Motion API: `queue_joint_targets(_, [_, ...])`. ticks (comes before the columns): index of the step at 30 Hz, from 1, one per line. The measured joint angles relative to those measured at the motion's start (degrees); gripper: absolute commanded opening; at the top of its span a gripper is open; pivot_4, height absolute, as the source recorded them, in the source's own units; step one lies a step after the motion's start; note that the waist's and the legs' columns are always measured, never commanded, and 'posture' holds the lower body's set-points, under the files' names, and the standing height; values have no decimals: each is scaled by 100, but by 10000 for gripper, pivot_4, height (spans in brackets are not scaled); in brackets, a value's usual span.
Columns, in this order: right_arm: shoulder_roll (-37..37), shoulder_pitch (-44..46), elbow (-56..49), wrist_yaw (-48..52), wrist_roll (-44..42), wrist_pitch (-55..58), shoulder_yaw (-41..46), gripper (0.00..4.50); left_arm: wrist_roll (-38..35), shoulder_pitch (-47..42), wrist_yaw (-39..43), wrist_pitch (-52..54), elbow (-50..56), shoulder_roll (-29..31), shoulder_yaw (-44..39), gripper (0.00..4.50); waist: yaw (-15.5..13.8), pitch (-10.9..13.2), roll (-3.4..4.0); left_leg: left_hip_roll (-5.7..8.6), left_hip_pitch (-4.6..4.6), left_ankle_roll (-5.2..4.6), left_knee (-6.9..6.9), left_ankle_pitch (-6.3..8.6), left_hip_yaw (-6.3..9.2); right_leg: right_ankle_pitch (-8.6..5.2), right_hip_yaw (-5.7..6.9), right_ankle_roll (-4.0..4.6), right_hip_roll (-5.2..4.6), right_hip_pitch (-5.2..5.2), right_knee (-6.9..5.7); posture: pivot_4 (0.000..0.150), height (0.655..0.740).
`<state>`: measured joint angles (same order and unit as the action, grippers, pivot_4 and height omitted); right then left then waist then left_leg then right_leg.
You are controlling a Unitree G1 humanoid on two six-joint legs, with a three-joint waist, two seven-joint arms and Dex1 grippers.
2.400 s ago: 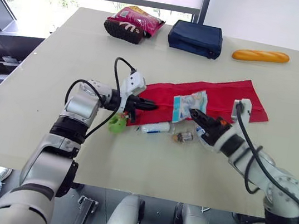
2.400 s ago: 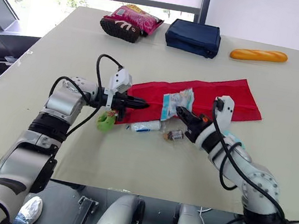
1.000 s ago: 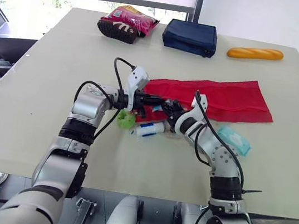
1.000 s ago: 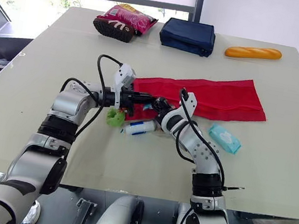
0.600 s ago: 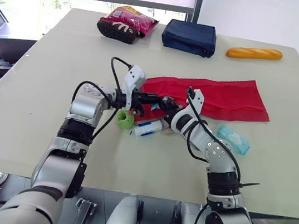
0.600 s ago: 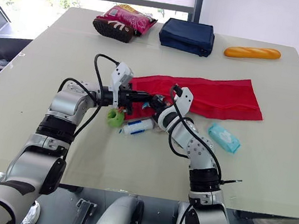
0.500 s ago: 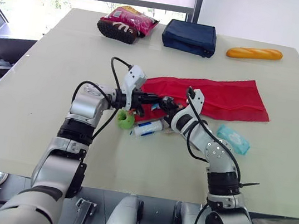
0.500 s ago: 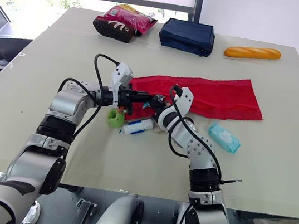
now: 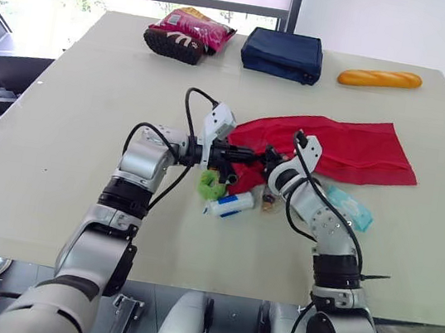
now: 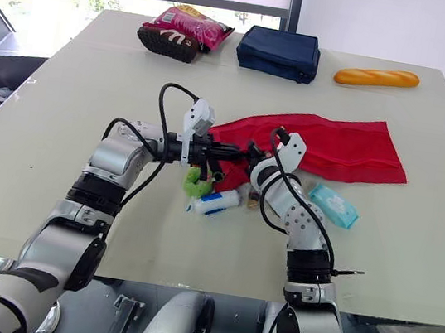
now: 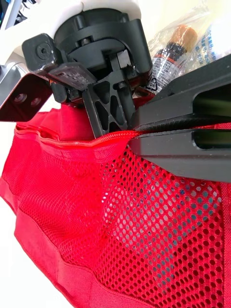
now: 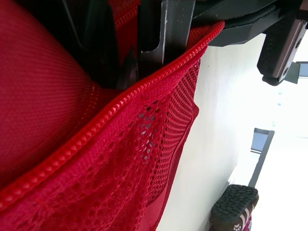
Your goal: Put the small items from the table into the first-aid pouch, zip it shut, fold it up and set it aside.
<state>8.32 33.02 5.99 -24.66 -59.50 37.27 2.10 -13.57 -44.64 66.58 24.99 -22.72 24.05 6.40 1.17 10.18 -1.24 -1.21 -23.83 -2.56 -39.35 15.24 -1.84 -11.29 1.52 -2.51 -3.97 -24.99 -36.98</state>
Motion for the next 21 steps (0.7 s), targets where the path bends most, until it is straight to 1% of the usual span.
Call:
queue_joint_targets(4, [0,1,0,68,4,79,6,354,2,-1,-1,-99,-59,-2,13,976,-1,0,0,0,0,0,0,0,1,0,1,0,0,0,0,1500,7164])
queue_joint_targets(5, [-1,1,-2,80,14,103,12,10141,2,-2,-1,-147,-83,-2,20,0,-1,0,0,0,0,0,0,0,1,0,1,0,0,0,0,1500,7164])
queue_joint_targets(6, [-2,1,-3,83,43,133,29,12624,2,-5,-1,-198,-119,-1,14,0,-1,0,0,0,0,0,0,0,1,0,1,0,0,0,0,1500,7164])
queue_joint_targets(9, [-4,-1,-18,50,78,263,144,25210,-12,-48,33,-394,-254,20,-54,0,-4,0,0,0,0,0,0,0,0,0,1,0,0,0,0,1500,7164])
queue_joint_targets(11, [-5,-1,-70,41,86,332,228,31573,-18,-124,91,-514,-350,20,-74,0,-9,0,0,0,0,0,0,0,1,0,1,0,0,0,0,1500,7164])
queue_joint_targets(14, [-15,-5,-213,27,89,480,336,31573,-17,-256,156,-696,-537,15,-58,0,-27,0,0,1,0,0,-1,0,1,0,1,0,0,1,0,1500,7164])
queue_joint_targets(17, [-29,-58,-516,45,16,882,372,31573,92,-376,16,-895,-980,54,-117,0,-8,0,0,0,-1,0,0,0,2,0,3,0,1,0,0,1500,7164])
queue_joint_targets(19, [-25,-77,-809,161,-240,1200,337,31573,252,-437,-137,-990,-1315,83,-126,0,13,1,1,0,-1,0,3,0,1,0,1,0,2,-3,0,1500,7164])
queue_joint_targets(21, [-25,-77,-914,181,-310,1279,337,31573,292,-439,-161,-1044,-1402,78,-123,0,14,0,0,-1,-1,0,3,0,2,0,2,0,2,-3,0,1500,7164])
